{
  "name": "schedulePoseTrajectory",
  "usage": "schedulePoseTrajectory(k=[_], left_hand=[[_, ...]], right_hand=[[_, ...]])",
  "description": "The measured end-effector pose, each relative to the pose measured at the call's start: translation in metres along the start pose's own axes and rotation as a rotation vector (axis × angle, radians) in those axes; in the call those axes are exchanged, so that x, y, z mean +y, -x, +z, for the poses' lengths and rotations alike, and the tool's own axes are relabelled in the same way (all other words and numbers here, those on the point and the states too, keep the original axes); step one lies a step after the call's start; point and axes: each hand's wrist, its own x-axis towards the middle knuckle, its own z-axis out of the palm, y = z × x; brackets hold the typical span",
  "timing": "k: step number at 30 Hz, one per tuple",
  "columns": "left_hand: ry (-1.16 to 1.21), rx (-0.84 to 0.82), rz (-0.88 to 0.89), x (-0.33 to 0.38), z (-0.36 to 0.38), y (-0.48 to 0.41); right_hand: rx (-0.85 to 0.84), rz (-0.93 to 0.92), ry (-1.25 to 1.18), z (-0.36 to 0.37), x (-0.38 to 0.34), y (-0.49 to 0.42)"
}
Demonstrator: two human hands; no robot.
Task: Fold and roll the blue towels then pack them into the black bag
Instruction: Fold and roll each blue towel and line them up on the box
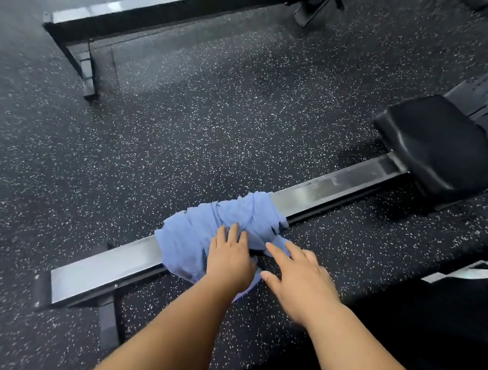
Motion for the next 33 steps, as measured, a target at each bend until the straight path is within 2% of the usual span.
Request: schedulePoseTrajectory(k=[5,10,16,25,33], left_hand=[[0.167,0.140,0.001,-0.004,-0.011,0.006],[0.522,0.264,0.041,-0.009,-0.026,0.010],[0.880,0.306,-0.020,-0.010,-0.076,0.024],[0.980,0.344,0.038,-0.011,-0.143,0.054],[1.148,0.322,0.208,0.026,-0.196,0.103]], right_hand=[[0.016,0.003,-0.019,0.001,0.003,-0.004],[0.050,0.011,-0.035,-0.001,0.004,0.003],[0.080,0.058,-0.085,-0.011,0.009,0.031],[0.194,0.018,-0.078,-0.049,-0.001,0.075],[0.409,-0.075,-0.120,-0.111,-0.030,0.115]])
